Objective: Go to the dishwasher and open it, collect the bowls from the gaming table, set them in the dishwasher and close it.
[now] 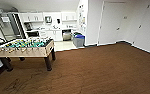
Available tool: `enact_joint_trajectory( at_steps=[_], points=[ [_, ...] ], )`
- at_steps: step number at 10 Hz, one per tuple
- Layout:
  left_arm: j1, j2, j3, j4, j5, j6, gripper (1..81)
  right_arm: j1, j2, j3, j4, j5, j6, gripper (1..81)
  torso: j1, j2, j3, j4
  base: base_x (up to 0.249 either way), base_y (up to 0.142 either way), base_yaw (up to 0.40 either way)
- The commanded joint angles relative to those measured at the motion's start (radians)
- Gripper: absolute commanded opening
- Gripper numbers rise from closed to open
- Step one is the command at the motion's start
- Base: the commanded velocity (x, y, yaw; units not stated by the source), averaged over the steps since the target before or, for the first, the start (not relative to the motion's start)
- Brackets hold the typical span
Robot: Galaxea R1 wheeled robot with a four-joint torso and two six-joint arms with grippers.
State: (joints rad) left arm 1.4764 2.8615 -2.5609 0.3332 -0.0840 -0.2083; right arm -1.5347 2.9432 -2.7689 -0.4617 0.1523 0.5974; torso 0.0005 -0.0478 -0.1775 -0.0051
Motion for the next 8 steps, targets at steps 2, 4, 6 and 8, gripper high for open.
enact_joint_trajectory(
  at_steps=[2,4,6,8],
  points=[
    [-0.035,-0.017,0.002,0.004,0.046,0.004,1.0,0.032,-0.010,-0.006,-0.011,-0.043,-0.005,1.0,0.000,0.000,0.000,0.000,0.000,0.000,-0.341],
    [-0.035,-0.019,0.002,0.007,0.047,0.004,1.0,0.034,-0.011,-0.006,-0.011,-0.043,-0.005,1.0,0.000,0.000,0.000,0.000,0.000,-0.084,-0.161],
    [-0.035,-0.019,0.002,0.009,0.046,0.004,1.0,0.034,-0.010,-0.006,-0.009,-0.043,-0.014,1.0,0.000,0.000,0.000,0.000,0.000,-0.036,0.000],
    [-0.035,-0.019,0.001,0.004,0.046,0.004,1.0,0.035,-0.011,-0.006,-0.009,-0.043,-0.015,1.0,0.000,0.000,0.000,0.000,0.000,0.000,0.000]
  ],
)
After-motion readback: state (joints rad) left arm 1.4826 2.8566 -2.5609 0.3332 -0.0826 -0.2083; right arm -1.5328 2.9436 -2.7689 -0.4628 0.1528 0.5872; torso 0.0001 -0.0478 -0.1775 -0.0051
